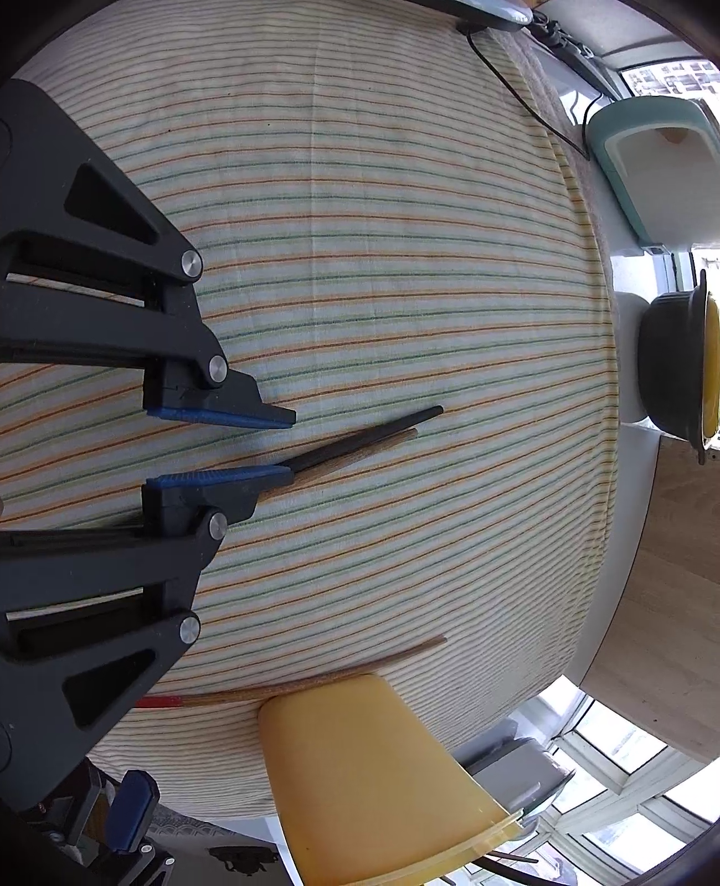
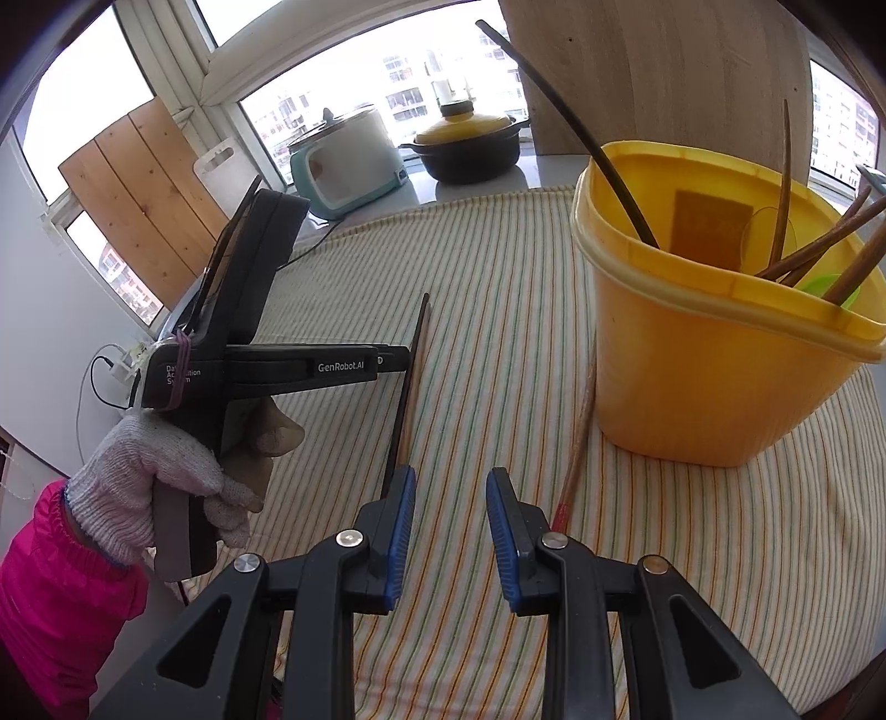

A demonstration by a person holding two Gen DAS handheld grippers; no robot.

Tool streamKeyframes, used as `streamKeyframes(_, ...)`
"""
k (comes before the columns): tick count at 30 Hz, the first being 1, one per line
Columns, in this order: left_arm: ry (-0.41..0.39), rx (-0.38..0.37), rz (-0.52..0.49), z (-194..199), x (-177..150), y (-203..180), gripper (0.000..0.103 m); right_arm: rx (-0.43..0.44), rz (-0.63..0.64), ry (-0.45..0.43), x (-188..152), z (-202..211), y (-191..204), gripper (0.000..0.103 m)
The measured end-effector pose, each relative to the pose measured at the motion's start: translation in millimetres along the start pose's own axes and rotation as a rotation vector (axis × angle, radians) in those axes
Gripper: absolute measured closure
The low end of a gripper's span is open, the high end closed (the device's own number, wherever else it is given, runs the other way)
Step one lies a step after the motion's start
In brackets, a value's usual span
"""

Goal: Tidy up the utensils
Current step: 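Move both tools back over the remaining black and wooden chopsticks on the cloth, then close the left tool on the black chopstick while the right tool grasps a wooden chopstick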

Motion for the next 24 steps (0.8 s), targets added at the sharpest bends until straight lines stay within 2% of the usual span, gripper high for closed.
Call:
streamKeyframes(5,0.001,-0.037,0.016,2.5,-0.9,0.3,0.091,-0.003,0.007,0.003,0.0,-0.5,2.0,0.076)
streamKeyframes(18,0.028,0.050,-0.055,-7.2,4.5,-26.5,0.091,0.003,-0.008,0.003,-0.8,2.8,-5.2,0.076)
streamKeyframes(24,0.022,0.000,-0.028,-3.7,-3.6,-13.3,0.091,0.001,-0.005,0.006,1.7,0.9,-5.2,0.076)
Point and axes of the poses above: each gripper's, at about its wrist camera, not at the fingertips, and z roughly against the way its jaws point, y to its left, x to its top, the point moved 1 cm from there along -z, roughly the way its jaws point, and after that the axes turned 13 degrees about y, right-handed, at the moved point
